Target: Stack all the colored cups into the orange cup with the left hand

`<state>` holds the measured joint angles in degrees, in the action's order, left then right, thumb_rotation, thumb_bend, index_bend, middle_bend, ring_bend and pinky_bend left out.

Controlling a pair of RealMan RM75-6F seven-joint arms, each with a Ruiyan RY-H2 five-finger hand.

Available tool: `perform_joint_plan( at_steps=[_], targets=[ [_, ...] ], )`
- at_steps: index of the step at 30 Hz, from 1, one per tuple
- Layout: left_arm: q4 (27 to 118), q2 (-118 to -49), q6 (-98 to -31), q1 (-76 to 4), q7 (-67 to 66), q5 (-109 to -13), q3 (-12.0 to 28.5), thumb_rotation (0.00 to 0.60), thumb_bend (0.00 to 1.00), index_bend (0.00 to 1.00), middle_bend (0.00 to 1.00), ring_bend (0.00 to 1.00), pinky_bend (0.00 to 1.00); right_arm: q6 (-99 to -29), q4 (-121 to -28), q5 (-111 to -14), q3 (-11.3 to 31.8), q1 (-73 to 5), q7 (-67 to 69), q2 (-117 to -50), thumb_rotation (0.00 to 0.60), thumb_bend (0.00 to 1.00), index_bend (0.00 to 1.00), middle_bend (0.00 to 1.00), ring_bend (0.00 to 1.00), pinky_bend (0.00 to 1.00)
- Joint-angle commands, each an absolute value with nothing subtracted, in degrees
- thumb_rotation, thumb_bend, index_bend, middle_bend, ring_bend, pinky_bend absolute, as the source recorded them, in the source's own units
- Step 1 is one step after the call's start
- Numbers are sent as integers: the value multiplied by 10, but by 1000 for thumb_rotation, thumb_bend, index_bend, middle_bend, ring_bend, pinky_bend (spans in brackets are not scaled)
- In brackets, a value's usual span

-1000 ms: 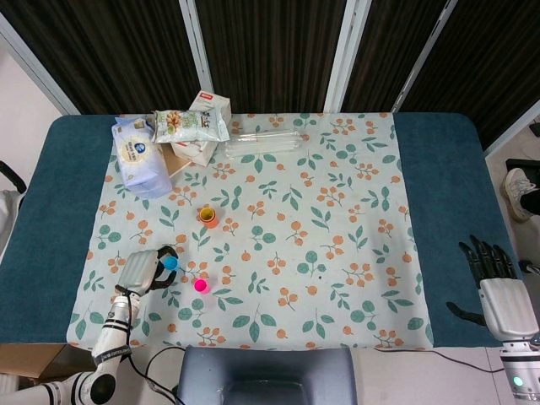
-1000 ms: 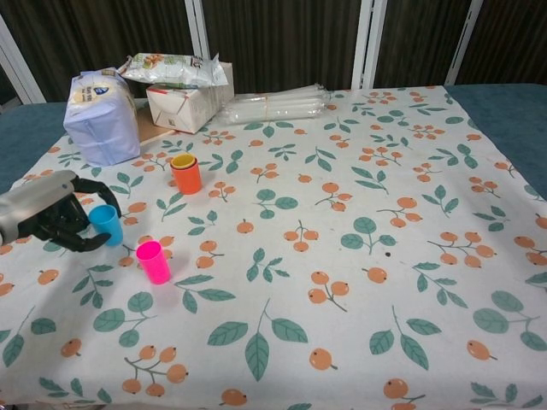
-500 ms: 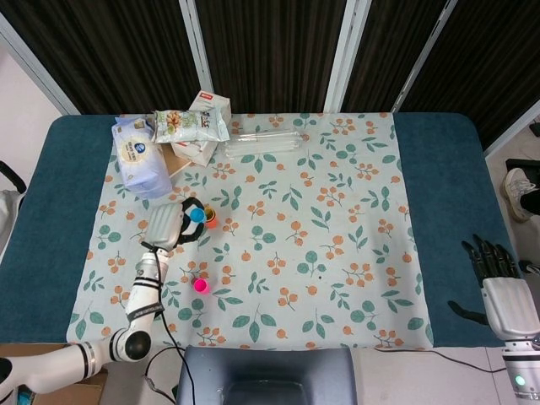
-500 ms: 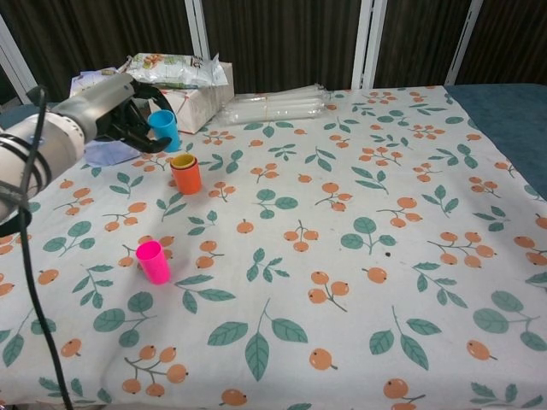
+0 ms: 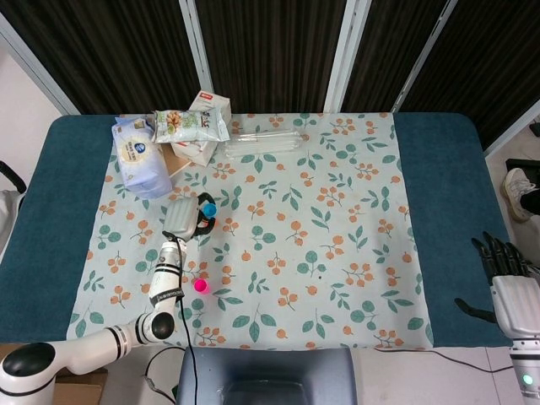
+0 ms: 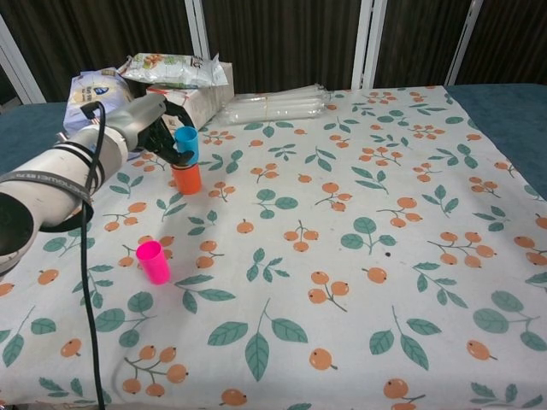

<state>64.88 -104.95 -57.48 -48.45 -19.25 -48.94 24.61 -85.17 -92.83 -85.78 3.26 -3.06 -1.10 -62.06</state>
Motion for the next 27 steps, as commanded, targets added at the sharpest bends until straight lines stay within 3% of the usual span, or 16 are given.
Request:
perform_joint_plan(
  at_steps=[1, 14, 17, 24, 27],
  targets=[
    [643, -1051, -573, -487, -193, -490, 242, 600, 373, 556, 1000, 1000, 1000, -852, -928, -858, 32, -31, -13, -621, 600, 175, 0, 0, 0, 0],
    [631, -1043, -559, -486, -181, -485, 236, 600, 372, 517, 1000, 1000, 1000, -850, -928, -855, 34, -32, -21, -625, 600, 175, 0, 0, 0, 0],
    [635, -1038, -549, -485, -190, -477, 230, 600, 366, 418, 1000, 1000, 1000, -850, -929, -854, 34, -32, -22, -626, 600, 175, 0, 0, 0, 0],
    [654, -1029, -539, -484, -200, -461, 223, 600, 360, 37, 1000, 1000, 1000, -850, -929, -855, 34, -32, -23, -626, 600, 175, 0, 0, 0, 0],
    [663, -1027, -547, -483, -192, -468, 224, 600, 356, 0, 1000, 1000, 1000, -850, -929, -855, 34, -32, -22, -626, 600, 175, 0, 0, 0, 0]
  ],
)
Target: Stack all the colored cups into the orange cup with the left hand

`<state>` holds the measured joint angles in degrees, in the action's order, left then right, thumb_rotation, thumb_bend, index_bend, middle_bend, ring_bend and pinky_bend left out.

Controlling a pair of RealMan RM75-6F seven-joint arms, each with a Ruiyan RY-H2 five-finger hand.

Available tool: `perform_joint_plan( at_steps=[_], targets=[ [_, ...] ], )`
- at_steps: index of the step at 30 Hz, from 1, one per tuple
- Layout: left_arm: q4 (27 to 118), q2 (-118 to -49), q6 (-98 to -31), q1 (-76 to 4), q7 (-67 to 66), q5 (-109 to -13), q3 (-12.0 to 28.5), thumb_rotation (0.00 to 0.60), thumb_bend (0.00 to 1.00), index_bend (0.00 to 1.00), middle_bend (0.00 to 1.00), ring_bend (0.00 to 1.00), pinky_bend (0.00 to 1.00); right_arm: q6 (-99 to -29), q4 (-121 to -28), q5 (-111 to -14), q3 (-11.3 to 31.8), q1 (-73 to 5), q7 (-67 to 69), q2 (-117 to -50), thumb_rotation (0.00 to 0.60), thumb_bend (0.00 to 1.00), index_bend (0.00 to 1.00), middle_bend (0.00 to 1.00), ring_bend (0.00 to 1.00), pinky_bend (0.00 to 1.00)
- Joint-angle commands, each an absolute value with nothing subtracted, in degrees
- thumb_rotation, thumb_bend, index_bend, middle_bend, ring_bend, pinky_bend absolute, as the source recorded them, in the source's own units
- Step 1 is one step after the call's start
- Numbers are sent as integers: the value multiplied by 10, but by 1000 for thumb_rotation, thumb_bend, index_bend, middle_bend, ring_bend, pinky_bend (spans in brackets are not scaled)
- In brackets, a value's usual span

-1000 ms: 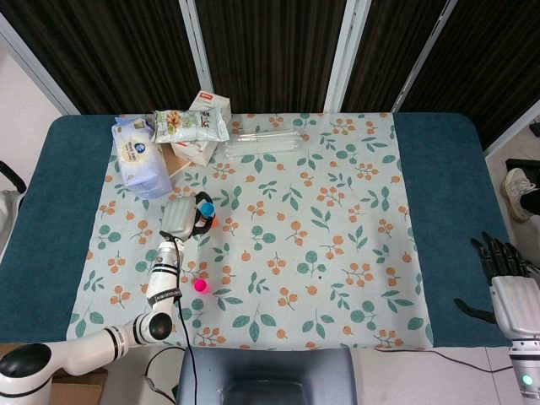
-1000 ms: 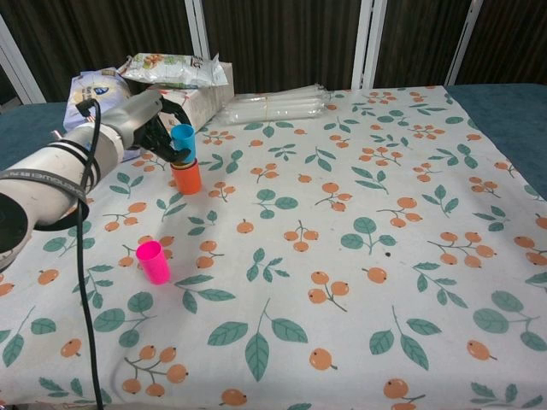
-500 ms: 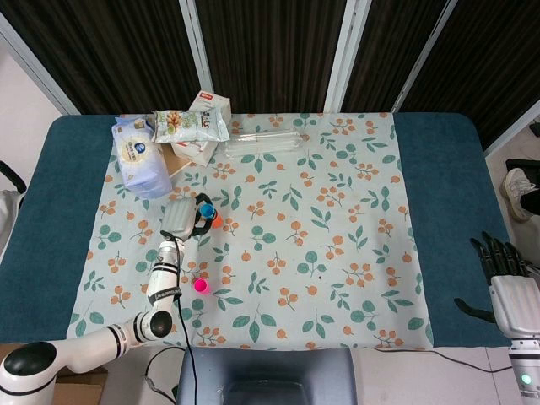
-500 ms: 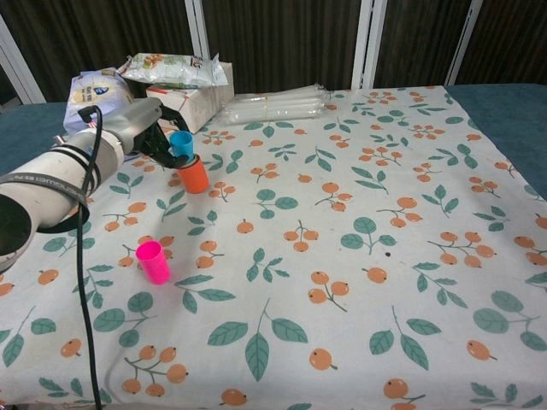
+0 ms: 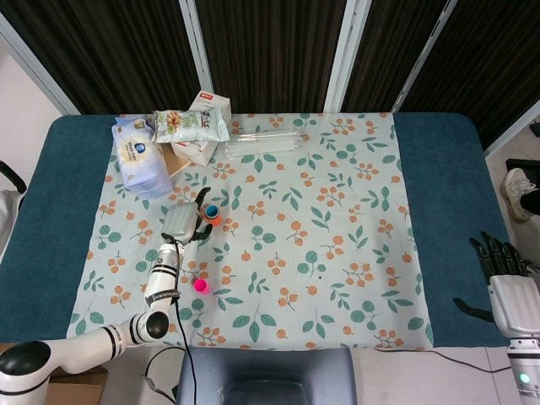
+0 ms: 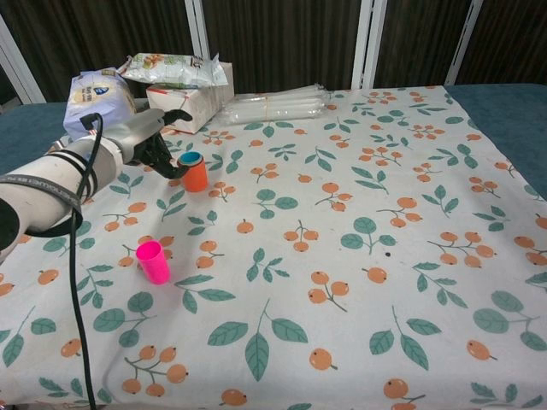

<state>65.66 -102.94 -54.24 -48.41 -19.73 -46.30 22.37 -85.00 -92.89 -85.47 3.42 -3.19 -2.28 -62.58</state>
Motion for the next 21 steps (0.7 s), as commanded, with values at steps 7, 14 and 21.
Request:
perform_joint_plan(
  at_steps=[7, 14, 21],
  targets=[
    [847, -931, -607, -413, -162, -565, 162, 600, 349, 5, 1000, 1000, 1000, -851, -929, -859, 33, -31, -13, -621, 600, 174, 0, 0, 0, 0],
    [1044, -802, -640, -324, -124, -650, 63, 600, 344, 79, 1000, 1000, 1000, -847, -932, -872, 24, -33, -15, -623, 600, 174, 0, 0, 0, 0],
    [1056, -795, -679, -272, -115, -709, 0, 600, 344, 100, 1000, 1000, 1000, -851, -933, -891, 16, -32, -8, -621, 600, 175, 0, 0, 0, 0]
  ],
)
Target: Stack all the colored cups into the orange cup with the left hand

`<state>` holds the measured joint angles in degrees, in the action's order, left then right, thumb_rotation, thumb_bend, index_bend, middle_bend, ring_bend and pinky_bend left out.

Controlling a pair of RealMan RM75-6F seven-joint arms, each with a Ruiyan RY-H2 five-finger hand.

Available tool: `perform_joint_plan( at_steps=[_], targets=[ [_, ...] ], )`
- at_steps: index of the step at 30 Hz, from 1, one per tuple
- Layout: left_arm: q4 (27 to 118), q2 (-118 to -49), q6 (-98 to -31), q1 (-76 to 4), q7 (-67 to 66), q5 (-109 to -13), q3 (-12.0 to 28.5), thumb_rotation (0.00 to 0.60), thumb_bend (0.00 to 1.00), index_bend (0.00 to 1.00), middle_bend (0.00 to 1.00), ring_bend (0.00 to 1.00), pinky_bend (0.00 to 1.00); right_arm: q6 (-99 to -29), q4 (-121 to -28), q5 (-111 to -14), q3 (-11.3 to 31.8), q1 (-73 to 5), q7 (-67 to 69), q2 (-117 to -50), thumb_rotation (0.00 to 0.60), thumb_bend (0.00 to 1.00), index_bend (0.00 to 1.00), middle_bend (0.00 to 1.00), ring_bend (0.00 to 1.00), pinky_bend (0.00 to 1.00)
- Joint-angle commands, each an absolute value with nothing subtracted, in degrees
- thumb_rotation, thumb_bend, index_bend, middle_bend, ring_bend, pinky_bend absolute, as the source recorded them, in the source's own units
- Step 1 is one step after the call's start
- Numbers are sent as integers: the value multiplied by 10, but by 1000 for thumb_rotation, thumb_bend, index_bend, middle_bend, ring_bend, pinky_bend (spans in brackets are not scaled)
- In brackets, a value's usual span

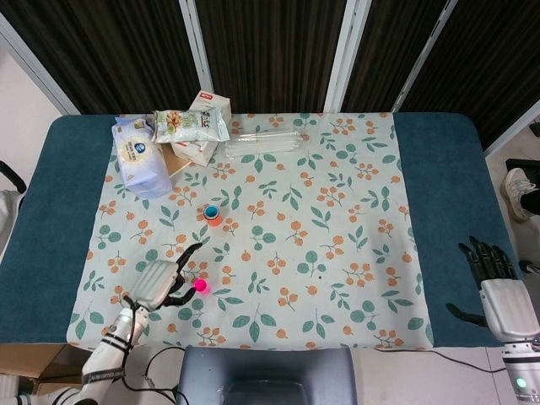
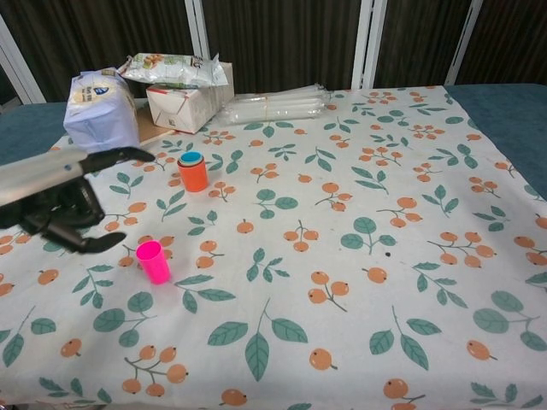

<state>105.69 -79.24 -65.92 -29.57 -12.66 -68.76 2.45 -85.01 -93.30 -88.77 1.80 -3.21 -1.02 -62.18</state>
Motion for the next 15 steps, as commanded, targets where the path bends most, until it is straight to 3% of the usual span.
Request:
perform_joint_plan(
  at_steps=[1, 5, 15],
  targets=[
    [1050, -802, -682, -265, -110, -712, -6, 600, 343, 105, 1000, 1000, 1000, -852, -933, -893, 15, -32, -6, -620, 600, 175, 0, 0, 0, 0],
    [1023, -830, -678, -252, -103, -711, -16, 600, 343, 116, 1000, 1000, 1000, -854, -932, -899, 12, -31, 0, -618, 600, 175, 0, 0, 0, 0],
    [945, -913, -672, -250, -104, -689, 14, 600, 366, 216, 1000, 1000, 1000, -859, -930, -904, 10, -29, 9, -614, 600, 175, 0, 0, 0, 0]
  ],
)
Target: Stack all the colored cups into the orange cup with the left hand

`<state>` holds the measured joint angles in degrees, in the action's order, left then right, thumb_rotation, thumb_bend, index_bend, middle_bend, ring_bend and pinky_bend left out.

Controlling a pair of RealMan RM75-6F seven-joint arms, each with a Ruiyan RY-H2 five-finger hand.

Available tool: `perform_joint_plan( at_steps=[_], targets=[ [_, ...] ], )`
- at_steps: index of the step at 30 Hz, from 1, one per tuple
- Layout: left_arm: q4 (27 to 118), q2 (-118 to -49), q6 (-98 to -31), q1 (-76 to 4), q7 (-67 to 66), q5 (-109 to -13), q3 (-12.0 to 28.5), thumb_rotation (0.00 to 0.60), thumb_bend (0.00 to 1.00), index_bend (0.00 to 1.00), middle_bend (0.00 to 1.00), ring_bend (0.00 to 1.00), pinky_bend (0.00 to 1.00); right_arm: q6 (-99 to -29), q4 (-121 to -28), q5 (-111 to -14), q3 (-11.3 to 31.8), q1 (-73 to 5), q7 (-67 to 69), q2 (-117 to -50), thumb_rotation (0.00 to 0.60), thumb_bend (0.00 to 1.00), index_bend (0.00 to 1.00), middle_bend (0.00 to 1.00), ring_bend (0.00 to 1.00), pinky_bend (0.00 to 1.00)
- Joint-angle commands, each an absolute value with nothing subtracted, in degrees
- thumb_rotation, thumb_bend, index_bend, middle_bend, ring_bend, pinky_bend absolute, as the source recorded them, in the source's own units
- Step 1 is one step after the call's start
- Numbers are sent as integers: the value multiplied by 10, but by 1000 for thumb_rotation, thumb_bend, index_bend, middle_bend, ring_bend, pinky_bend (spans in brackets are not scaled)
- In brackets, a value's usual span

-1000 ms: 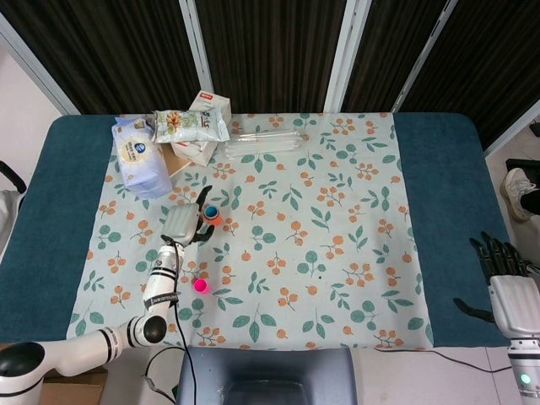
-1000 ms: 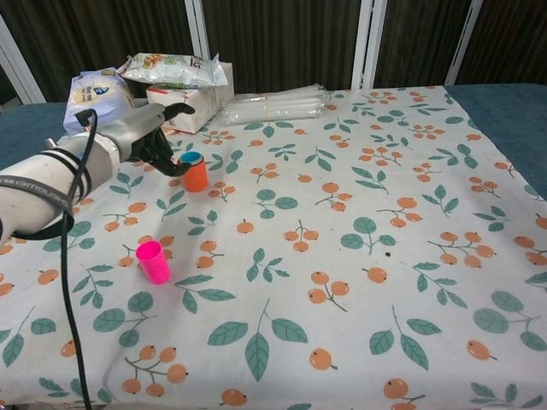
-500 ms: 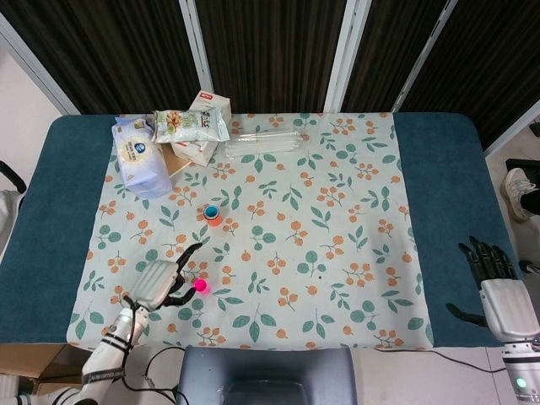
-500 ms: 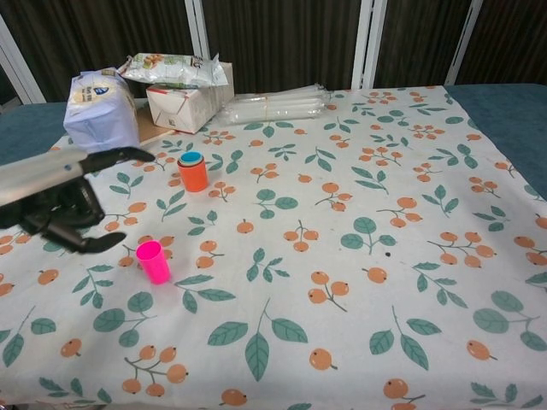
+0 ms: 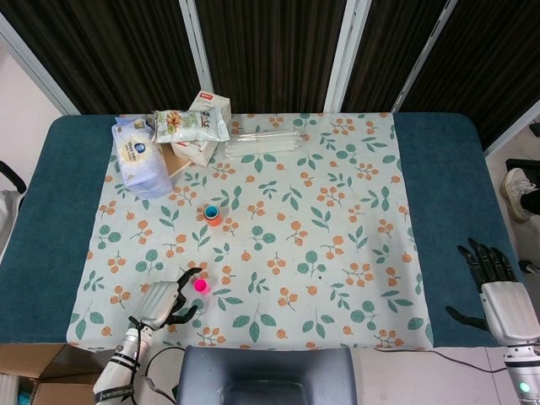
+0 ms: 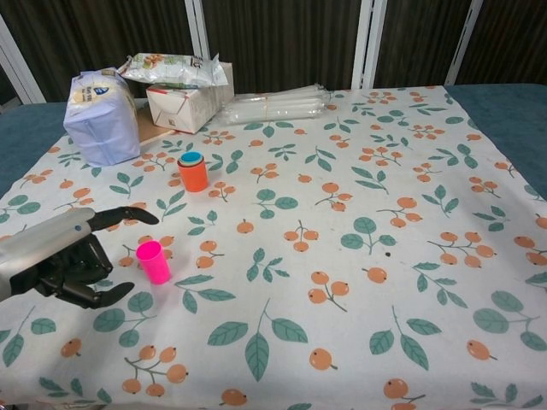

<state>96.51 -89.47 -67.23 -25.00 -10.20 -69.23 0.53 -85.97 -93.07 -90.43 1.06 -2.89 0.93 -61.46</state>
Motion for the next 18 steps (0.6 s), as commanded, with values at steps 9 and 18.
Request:
perform_joint_plan(
  at_steps=[9, 18],
  targets=[
    [888, -947, -661, -251, -90, -678, 36, 600, 365, 318, 1000, 1000, 1000, -862, -930, -901, 12, -28, 11, -613, 600, 175, 0, 0, 0, 0],
    [885, -953, -652, -251, -83, -684, 42, 600, 364, 362, 1000, 1000, 1000, -862, -930, -900, 13, -28, 9, -614, 600, 174, 0, 0, 0, 0]
  ],
)
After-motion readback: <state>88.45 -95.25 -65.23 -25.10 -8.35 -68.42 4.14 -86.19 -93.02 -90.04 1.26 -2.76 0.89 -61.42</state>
